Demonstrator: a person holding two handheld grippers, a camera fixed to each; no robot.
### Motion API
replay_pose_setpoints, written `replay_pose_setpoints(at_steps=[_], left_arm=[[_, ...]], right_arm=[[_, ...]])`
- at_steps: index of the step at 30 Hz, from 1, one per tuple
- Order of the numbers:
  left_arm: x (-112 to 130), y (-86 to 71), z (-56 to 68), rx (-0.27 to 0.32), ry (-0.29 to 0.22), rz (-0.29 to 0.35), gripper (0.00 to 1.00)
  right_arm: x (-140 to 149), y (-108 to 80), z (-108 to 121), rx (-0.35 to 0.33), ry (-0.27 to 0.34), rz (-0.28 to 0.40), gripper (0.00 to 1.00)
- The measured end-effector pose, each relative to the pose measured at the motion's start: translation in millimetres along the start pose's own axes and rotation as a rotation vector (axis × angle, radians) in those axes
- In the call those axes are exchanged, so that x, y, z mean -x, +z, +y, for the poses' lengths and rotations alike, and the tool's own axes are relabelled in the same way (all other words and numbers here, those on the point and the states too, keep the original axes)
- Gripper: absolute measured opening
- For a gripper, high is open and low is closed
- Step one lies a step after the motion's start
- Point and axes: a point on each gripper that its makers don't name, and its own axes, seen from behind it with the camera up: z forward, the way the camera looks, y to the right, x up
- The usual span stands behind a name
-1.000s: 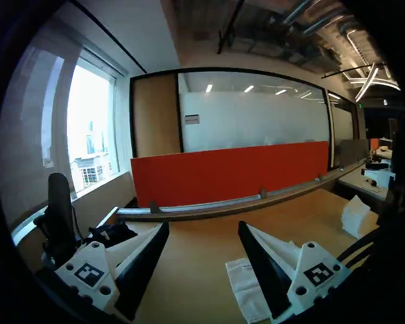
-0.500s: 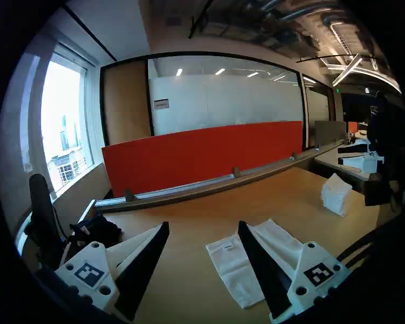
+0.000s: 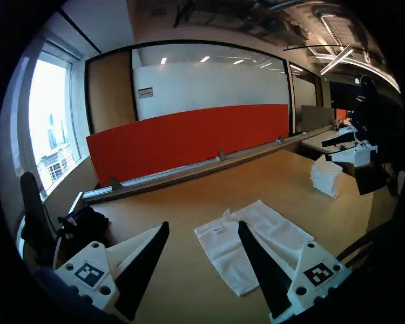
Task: Fold towel
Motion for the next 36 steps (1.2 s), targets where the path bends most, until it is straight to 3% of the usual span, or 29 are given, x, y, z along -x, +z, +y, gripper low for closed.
replay_pose_setpoints(at_steps=[8, 15, 26, 36], left_arm=[[43, 14.7, 19.7, 0.032, 0.026, -0.058, 0.95], [87, 30.0, 39.8, 0.077, 0.006, -0.124, 0.95], [156, 52.3, 56.9, 0.124, -0.012, -0.242, 0.95], [205, 59.4, 73.5, 0.189, 0.014, -0.347, 0.95]], right_arm=[[43, 12.4, -9, -0.019, -0.009, -0.064, 1.00], [84, 24.0, -18, -0.040, -0.009, -0.120, 1.00], [152, 43.2, -36, -0.080, -0.015, -0.225, 1.00], [210, 50.3, -57, -0.126, -0.014, -0.331, 1.00]])
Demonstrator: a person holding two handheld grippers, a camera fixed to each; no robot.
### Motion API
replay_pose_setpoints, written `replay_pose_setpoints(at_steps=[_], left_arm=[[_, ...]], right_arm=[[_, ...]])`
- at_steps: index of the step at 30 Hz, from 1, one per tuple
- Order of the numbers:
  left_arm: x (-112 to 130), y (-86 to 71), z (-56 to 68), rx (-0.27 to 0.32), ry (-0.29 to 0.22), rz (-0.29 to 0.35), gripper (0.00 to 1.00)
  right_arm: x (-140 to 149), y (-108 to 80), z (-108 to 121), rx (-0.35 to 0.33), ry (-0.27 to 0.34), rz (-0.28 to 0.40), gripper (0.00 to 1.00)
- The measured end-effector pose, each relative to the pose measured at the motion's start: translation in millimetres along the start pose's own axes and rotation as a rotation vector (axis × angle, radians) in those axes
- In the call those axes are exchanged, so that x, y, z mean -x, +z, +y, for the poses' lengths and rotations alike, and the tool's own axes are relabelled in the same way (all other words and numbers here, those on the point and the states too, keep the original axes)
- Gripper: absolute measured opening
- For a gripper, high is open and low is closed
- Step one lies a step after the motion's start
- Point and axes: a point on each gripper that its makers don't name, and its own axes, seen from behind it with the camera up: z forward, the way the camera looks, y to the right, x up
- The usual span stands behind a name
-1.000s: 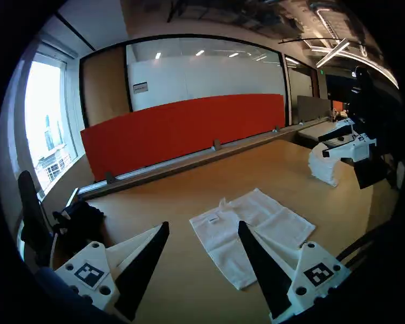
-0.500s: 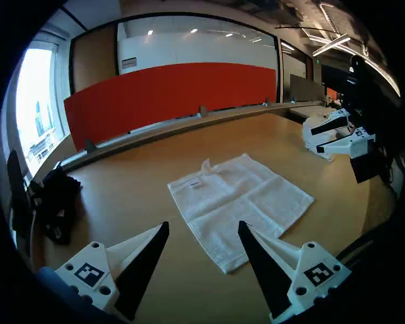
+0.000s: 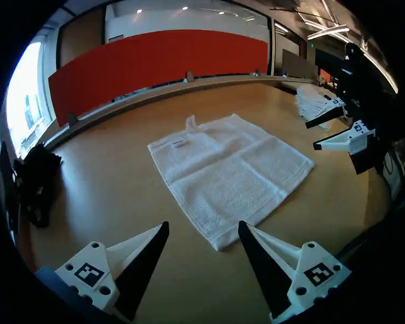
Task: Fold towel
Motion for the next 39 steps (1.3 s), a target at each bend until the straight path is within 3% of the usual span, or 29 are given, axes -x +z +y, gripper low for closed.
replay_pose_setpoints(at_steps=[12, 29, 36, 39], left_arm=[[24, 16.2, 19.4, 0.069, -0.009, -0.094, 0.95], [35, 27.6, 25.5, 0.083, -0.007, -0.151, 0.94], [36, 28.2, 24.4, 0.059, 0.011, -0.160, 0.90], [37, 28.3, 23.0, 0.053, -0.001, -0.165, 0.83]], right_arm=[[41, 14.2, -13, -0.046, -0.016, -0.101, 1.00], [58, 17.2, -8, -0.061, -0.017, -0.140, 0.99], [64, 19.2, -11, -0.076, -0.023, -0.153, 0.89], [64, 19.9, -13, -0.088, -0.015, -0.156, 0.82]])
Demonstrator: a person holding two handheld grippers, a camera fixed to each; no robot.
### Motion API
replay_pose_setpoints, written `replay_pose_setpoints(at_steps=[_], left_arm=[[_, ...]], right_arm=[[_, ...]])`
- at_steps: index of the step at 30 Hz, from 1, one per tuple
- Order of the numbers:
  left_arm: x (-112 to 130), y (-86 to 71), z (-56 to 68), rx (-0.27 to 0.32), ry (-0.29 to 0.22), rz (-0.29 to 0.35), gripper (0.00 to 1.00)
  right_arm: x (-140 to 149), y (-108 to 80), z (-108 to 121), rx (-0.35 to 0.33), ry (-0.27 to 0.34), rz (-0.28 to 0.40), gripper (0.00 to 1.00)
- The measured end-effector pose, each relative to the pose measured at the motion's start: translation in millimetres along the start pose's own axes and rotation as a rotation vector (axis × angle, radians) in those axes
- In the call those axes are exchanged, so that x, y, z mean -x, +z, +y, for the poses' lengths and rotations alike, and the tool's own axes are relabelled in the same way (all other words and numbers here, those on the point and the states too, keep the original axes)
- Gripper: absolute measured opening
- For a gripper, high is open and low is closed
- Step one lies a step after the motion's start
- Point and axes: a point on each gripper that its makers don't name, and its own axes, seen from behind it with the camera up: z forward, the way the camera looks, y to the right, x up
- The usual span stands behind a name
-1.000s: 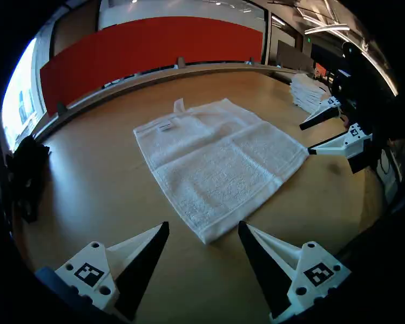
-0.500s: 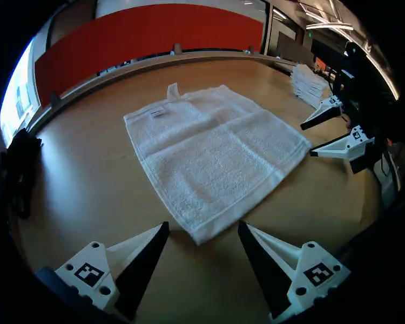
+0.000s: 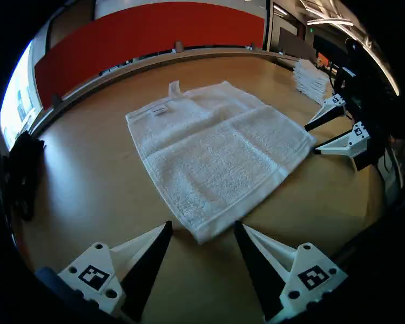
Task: Fold towel
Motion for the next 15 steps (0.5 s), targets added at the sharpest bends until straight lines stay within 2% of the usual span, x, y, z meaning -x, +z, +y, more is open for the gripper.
replay_pose_setpoints(at_steps=[5, 9, 13, 15], left_arm=[[1.1, -0.4, 0.0, -0.004, 0.002, -0.007, 0.73], [1.8, -0.4, 2.1, -0.005, 0.002, -0.009, 0.64], [1.7, 0.4, 3.8, -0.005, 0.001, -0.011, 0.52], [1.4, 0.7, 4.1, -0.007, 0.000, -0.013, 0.40]], right_arm=[[-0.1, 0.2, -2.5, -0.007, -0.007, 0.000, 0.70], [-1.0, 0.8, -3.2, -0.010, -0.007, -0.004, 0.57], [-1.0, 0.9, -3.7, -0.013, -0.009, -0.008, 0.47], [-1.1, 1.1, -4.3, -0.015, -0.011, -0.010, 0.39]])
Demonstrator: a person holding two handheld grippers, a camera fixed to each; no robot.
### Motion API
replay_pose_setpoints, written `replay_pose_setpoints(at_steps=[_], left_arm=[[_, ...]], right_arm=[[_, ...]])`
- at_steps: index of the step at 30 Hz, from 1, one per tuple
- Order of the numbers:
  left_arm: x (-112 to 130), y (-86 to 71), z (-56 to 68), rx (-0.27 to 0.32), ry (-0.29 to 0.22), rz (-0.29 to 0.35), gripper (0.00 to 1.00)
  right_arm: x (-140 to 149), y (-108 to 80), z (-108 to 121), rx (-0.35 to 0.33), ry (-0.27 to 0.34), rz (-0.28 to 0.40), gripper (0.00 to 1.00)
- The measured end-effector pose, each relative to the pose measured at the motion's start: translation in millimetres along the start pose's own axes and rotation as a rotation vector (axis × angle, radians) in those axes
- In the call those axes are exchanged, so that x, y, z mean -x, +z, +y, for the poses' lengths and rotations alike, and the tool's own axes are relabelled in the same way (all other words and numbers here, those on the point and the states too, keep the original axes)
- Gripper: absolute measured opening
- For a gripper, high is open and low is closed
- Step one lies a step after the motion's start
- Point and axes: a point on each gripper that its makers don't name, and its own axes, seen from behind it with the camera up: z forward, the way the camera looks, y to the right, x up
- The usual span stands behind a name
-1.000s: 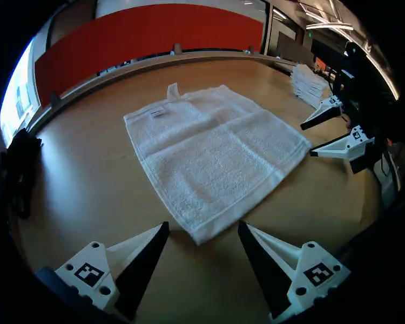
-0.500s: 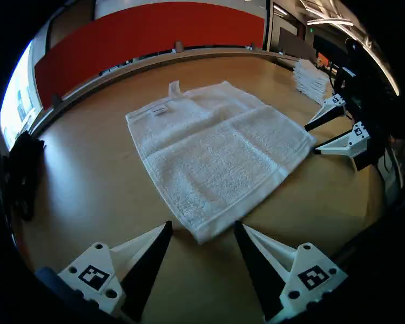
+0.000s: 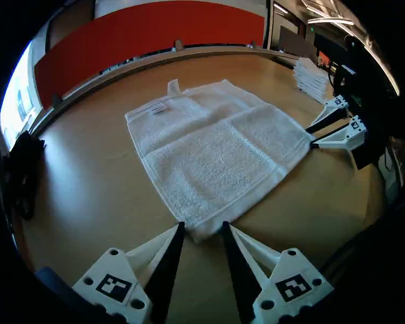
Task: Fold towel
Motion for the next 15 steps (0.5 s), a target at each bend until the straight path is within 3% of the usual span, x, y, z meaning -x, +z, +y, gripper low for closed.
replay_pose_setpoints(at_steps=[2, 6, 15], left_arm=[[-0.5, 0.2, -0.4, -0.004, -0.002, -0.002, 0.28], [-1.1, 0.5, 0.7, -0.011, -0.012, -0.005, 0.17], [-3.1, -1.6, 4.4, 0.002, -0.041, -0.012, 0.15]], right_arm=[[-0.4, 0.2, -0.5, -0.001, -0.002, -0.001, 0.32], [-0.9, 0.1, -1.9, -0.003, 0.000, -0.002, 0.25], [-6.3, -3.1, -2.2, -0.004, 0.006, 0.005, 0.16]])
